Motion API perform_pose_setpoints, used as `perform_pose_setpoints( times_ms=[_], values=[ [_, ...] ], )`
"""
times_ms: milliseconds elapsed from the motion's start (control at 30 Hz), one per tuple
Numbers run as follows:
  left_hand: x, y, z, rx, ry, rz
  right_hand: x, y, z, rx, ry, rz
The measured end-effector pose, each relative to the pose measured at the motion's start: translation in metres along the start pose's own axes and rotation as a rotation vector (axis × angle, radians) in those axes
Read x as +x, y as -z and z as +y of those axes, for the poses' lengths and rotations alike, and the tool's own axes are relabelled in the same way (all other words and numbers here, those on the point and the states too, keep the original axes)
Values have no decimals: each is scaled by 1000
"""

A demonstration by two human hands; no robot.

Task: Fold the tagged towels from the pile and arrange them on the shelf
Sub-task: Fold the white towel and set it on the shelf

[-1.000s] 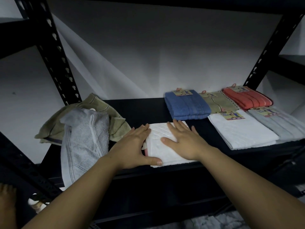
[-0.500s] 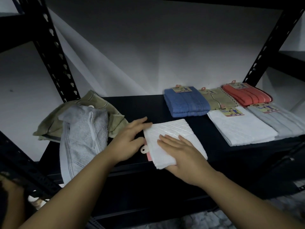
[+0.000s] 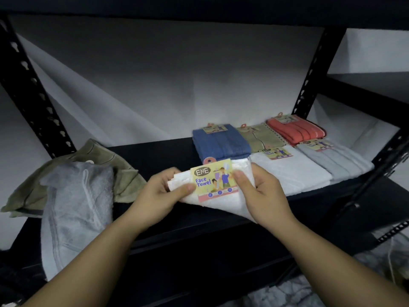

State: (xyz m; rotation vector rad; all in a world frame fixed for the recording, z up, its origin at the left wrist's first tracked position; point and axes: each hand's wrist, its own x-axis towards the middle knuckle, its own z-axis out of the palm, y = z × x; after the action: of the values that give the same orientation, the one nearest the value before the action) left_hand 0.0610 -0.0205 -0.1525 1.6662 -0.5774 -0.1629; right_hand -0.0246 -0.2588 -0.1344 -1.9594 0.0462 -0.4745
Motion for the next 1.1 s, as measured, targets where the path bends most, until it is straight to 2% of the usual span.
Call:
perform_pose_setpoints(
  times_ms=[133,300,400,500,600,667,900,1100],
  values=[
    [17,-42,23,-188,92,31,17,26,7,-115,-43,100],
    [44,-78,33,-399,331,-160,44,67,16,1,-168,129],
    [59,-100,32,-344,350,-191,58,97,27,73,-295,115],
    [77,-127,35,-334,348,-130,73,129,38,211,-424,-32],
    [95,-152,38,-345,365,-102,81,162,44,118,-480,-239],
    [108,-165,38,-323,374,-88,89,181,51,51,-461,-290],
    [148,-191,35,-319,554,77,141,208,81,-87,-372,-121],
    [159,-199,32,-291,594,117,154,215,99,-241,-299,-113]
  ],
)
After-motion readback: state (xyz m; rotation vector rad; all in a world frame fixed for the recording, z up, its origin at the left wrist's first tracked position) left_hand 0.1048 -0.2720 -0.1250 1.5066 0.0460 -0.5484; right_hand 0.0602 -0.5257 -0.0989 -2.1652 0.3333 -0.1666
